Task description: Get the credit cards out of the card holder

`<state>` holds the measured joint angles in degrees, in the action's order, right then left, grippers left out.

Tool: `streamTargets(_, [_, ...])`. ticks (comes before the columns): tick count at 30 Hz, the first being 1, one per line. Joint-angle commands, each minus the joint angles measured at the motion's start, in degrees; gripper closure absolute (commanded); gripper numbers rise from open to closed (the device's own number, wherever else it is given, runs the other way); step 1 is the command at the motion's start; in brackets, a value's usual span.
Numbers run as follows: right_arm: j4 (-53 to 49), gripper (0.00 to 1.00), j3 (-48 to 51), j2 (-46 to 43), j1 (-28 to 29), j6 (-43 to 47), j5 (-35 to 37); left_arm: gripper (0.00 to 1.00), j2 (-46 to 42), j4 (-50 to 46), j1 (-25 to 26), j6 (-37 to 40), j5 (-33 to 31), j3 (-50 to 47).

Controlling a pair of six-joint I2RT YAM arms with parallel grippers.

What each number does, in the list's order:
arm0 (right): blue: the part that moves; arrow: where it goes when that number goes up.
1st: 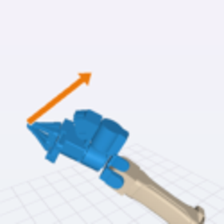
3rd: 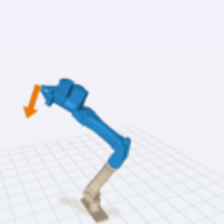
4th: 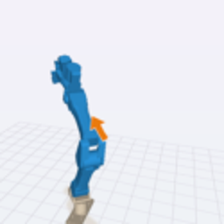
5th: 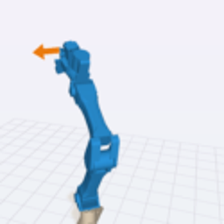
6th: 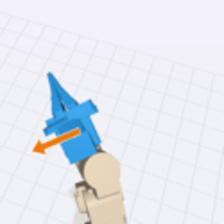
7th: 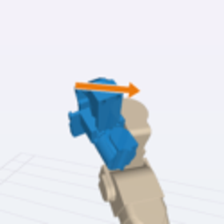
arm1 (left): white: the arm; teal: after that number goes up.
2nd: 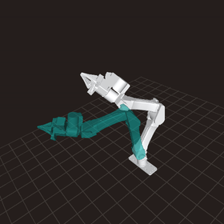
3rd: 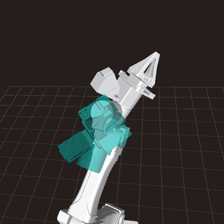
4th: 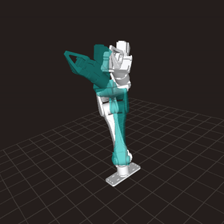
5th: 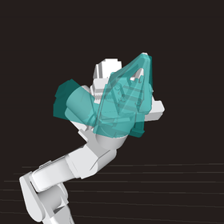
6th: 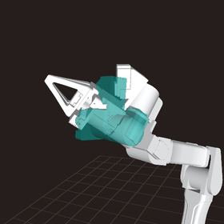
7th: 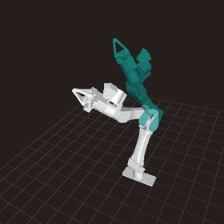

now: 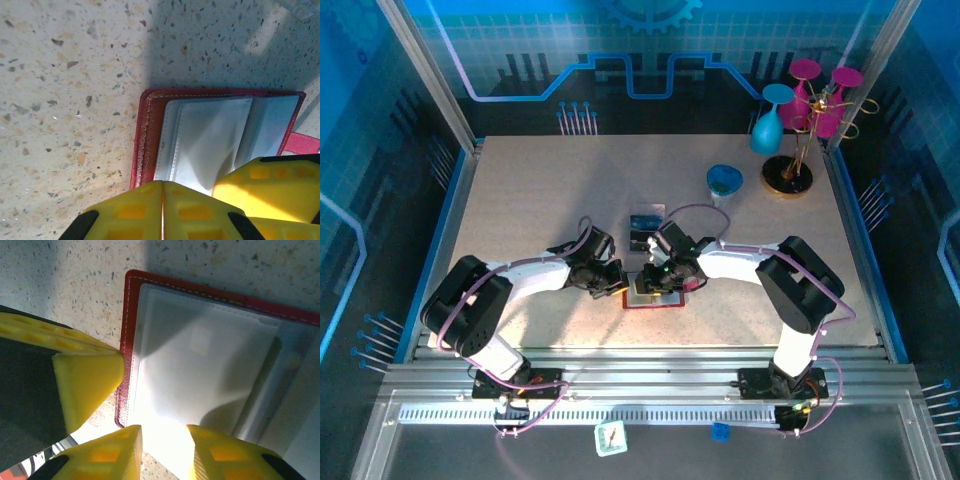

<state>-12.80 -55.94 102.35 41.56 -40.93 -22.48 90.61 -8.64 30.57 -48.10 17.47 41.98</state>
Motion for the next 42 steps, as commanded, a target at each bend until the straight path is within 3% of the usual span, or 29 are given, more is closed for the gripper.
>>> streamTargets(1, [-2.2,0.7,-0.6,0.0,-0.6,0.6,1.5,0.92,0.6,-0.3,0.4,-0.3,0.8,1.5])
streamTargets(14, [-2.6,0.67,0.5,-2.2,-1.3,0.1,1.5,0.92,0.9,-1.4,0.4,0.1,0.5,2.3])
streamTargets(35, [6.4,0.66,7.3,-5.5,-4.3,-4.0,-4.0,0.93,0.7,-2.1,0.7,-0.1,0.9,2.9])
streamTargets(42, [6.5,0.67,6.3,-6.4,-4.1,-4.4,-4.1,0.98,2.1,-2.6,2.0,-0.4,0.7,3.3])
